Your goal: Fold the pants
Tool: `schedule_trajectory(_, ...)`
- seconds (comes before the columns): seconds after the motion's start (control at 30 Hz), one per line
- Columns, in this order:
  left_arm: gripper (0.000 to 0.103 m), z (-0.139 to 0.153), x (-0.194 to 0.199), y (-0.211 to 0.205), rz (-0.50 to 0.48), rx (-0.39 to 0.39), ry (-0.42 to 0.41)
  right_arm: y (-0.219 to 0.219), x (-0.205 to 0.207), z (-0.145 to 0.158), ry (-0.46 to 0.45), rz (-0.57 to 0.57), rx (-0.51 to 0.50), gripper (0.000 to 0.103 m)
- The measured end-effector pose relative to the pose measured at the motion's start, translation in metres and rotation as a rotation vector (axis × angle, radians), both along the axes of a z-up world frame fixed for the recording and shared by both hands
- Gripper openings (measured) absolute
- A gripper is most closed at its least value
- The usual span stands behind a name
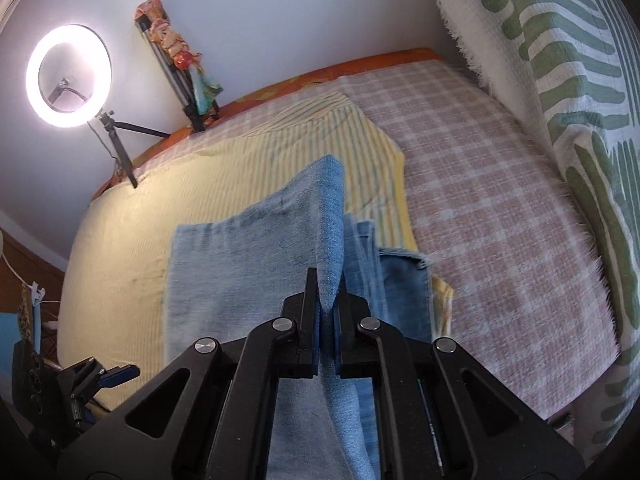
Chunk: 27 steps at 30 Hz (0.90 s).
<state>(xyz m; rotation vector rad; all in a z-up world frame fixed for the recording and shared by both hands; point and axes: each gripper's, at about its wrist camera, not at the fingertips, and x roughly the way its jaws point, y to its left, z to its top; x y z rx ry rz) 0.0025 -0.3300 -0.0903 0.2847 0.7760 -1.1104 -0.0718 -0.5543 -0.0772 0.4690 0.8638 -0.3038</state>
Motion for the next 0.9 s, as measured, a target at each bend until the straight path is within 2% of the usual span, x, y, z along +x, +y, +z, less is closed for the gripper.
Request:
schedule_trajectory(0.2,0.045,-0.017,-0.016,-0.027,-0.067,0.062,-0.027,-0.02,0.006,-0.029,0.036,-0.007,0.009,0.005)
schedule_trajectory(0.3,0.046,-0.03,-0.025,-0.031,-0.1,0.117,-0.073,-0.023,0.005,-0.043,0.047,-0.007,0.031,0.006)
schedule_trajectory(0.33,0.046,-0.032,-0.025,-0.029,-0.103,0.115,-0.074,-0.024,0.003,-0.045,0.051,-0.007,0.038,0.009)
schedule_trajectory(0.4,0.046,-0.028,-0.021,-0.026,-0.109,0.109,-0.045,-0.027,-0.002,-0.047,0.075,-0.027,0.008,0.033)
schedule_trajectory(0.47,0.046,-0.02,-0.015,-0.022,-0.106,0.085,-0.006,-0.028,-0.012,-0.045,0.078,-0.065,-0.015,0.035)
schedule_trajectory(0.53,0.046,-0.007,-0.006,-0.015,-0.093,0.05,-0.003,-0.023,-0.022,-0.037,0.057,-0.086,-0.067,0.035)
schedule_trajectory(0.63,0.046,0.007,0.019,-0.015,-0.035,0.034,-0.047,-0.008,-0.036,-0.023,-0.009,-0.102,-0.17,0.036)
schedule_trajectory(0.77,0.046,0.012,0.065,-0.031,0.054,0.002,-0.006,0.01,-0.037,-0.017,-0.158,-0.061,-0.13,0.036)
schedule_trajectory(0.9,0.046,0.008,0.092,-0.065,0.101,0.028,-0.045,0.017,-0.008,-0.029,-0.147,-0.003,-0.147,0.036)
